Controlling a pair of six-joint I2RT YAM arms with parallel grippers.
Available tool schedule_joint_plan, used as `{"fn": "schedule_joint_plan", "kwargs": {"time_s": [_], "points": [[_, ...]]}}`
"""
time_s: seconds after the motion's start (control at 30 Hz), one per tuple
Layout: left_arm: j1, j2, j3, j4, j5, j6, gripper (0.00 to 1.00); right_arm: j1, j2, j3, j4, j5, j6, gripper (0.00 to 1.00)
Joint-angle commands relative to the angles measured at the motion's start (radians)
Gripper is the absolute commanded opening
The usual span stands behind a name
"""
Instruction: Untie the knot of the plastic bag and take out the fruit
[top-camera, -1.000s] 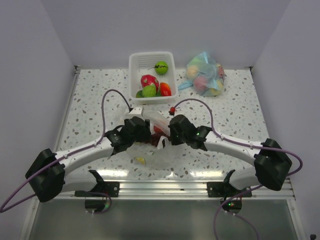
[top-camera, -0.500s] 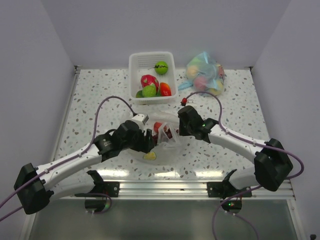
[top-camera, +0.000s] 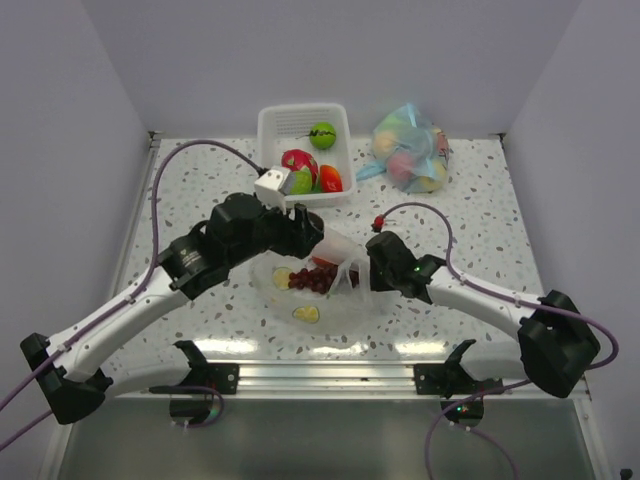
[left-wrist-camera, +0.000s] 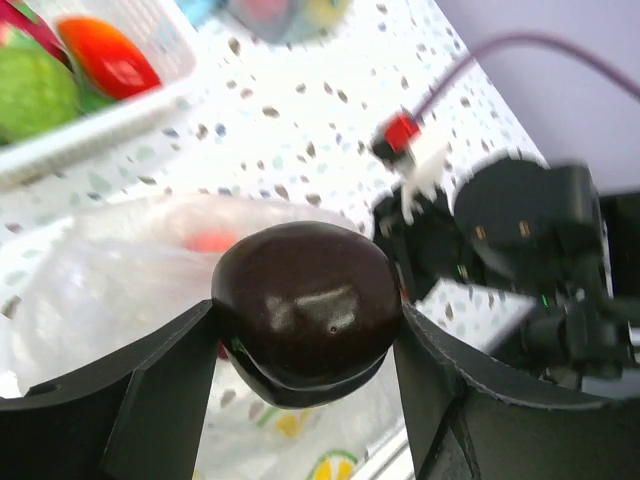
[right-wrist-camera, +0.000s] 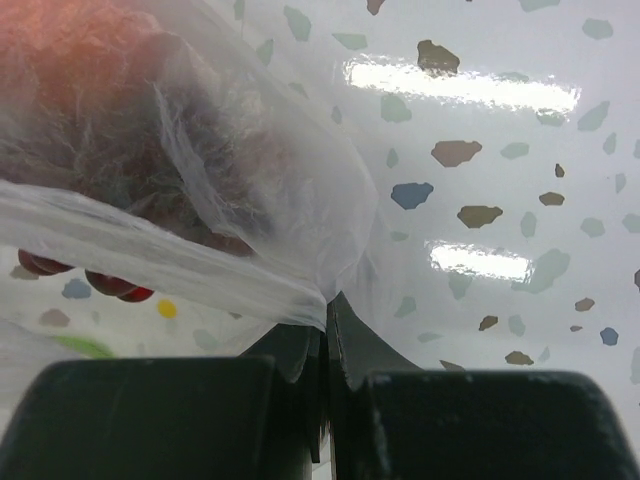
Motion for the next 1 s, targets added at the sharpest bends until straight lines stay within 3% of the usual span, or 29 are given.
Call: {"fn": "schedule_joint_plan", "kwargs": {"time_s": [0.0, 0.2, 0.6, 0.7, 0.73, 0.83, 0.97], "points": [[0.066, 0.087, 0.125, 0.036, -0.112, 0.059, 0.27, 0.001, -0.056, -0.027, 0.009, -0.016, 0.018, 0.00], [0.218, 0.321, 0.306, 0.116, -0.094, 0.053, 0.27, 0.001, -0.129, -0.059, 0.012, -0.059, 0.012, 0.00], [0.340, 0.966, 0.824, 0.148, -0.078, 0.097, 0.34, 0.001, -0.134, -0.042, 0.003, -0.138, -0.029, 0.00], [0.355, 1.066, 0.898, 0.168, -0.063, 0.103, 0.52, 0.001, -0.126, -0.032, 0.003, -0.143, -0.043, 0.00], [0.358, 1.084, 0.906, 0.177, -0.059, 0.106, 0.68, 0.001, -0.120, -0.029, 0.003, -0.143, -0.046, 0.00], [0.360, 1.069, 0.891, 0.212, -0.045, 0.118, 0.96, 0.001, -0.110, -0.024, 0.001, -0.140, -0.060, 0.00], [0.358, 0.991, 0.817, 0.232, -0.048, 0.132, 1.00, 0.001, -0.099, -0.019, 0.011, -0.140, -0.068, 0.00]]}}
